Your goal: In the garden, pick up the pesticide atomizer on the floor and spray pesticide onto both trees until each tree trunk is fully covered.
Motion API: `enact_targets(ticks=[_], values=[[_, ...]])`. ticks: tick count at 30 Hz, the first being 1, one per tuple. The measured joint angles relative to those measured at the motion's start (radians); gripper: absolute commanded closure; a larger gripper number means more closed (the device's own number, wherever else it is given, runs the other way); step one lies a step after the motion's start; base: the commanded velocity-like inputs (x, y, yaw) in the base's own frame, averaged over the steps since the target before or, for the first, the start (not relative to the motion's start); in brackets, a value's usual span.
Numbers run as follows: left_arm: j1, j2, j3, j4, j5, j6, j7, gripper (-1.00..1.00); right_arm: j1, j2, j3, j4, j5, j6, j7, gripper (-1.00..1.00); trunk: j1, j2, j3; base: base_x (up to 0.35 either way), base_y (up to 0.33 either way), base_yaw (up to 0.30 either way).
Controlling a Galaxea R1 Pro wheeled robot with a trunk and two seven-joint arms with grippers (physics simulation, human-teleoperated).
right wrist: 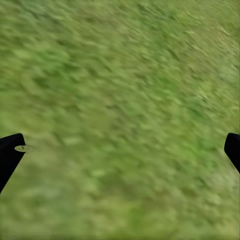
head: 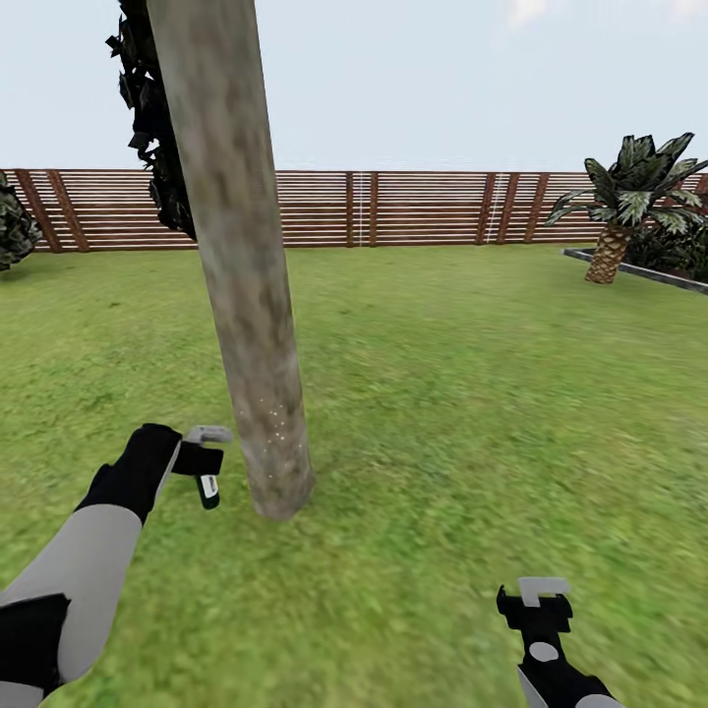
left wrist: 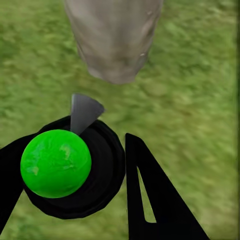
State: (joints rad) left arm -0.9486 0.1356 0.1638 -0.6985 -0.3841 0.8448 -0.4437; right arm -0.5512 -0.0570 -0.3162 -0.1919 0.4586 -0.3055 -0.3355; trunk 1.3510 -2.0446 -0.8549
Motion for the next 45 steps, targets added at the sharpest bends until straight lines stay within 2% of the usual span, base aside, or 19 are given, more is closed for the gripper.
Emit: enact_targets(ticks=[11,16,19,25,30,33,34,37,45], values=[[0.015,-0.004,-0.002,-0.001,-0.007,-0.003,0.005,1.00,0.000,-0.002,0.001,0.000,0.002,0.000,0.000,-1.00,0.000,0.000,0.000,0.263,0.000,0.000],[0.103,-0.003,-0.004,0.001,-0.008,-0.016,0.006,1.00,0.000,-0.002,0.001,0.000,0.001,0.000,0.000,-1.00,0.000,0.000,0.000,0.022,0.000,0.000],[0.117,-0.003,-0.004,0.000,-0.006,-0.018,0.006,1.00,0.000,-0.002,0.001,0.000,0.002,0.000,0.000,-1.00,0.000,0.000,0.000,0.001,0.000,0.000],[0.101,-0.006,-0.001,-0.015,-0.004,-0.009,0.008,1.00,0.000,-0.002,0.001,0.001,0.002,0.000,0.000,-1.00,0.000,0.000,0.000,0.000,0.000,0.000],[0.039,0.001,0.000,-0.024,-0.007,-0.002,0.008,1.00,0.000,-0.002,0.001,0.001,0.002,0.000,0.000,-1.00,0.000,0.000,0.000,0.000,0.000,0.000],[0.039,0.001,-0.005,-0.022,-0.007,-0.004,0.010,1.00,0.000,-0.002,0.001,0.001,0.002,0.000,0.000,-1.00,0.000,0.000,0.000,0.000,0.000,0.000],[0.043,0.001,-0.005,-0.017,-0.009,-0.008,0.010,1.00,0.000,-0.002,0.001,0.000,0.002,0.000,0.000,-1.00,0.000,0.000,0.000,0.000,0.000,0.000],[0.122,-0.001,-0.002,-0.005,-0.010,-0.019,0.011,1.00,0.000,-0.001,0.001,0.001,0.003,0.000,0.001,-1.00,0.000,0.000,0.000,0.083,-0.046,0.000],[0.154,0.002,-0.001,-0.008,-0.010,-0.027,0.032,1.00,0.000,0.000,0.001,0.001,0.003,0.000,0.001,-1.00,0.000,0.000,0.000,0.054,-0.232,0.097]])
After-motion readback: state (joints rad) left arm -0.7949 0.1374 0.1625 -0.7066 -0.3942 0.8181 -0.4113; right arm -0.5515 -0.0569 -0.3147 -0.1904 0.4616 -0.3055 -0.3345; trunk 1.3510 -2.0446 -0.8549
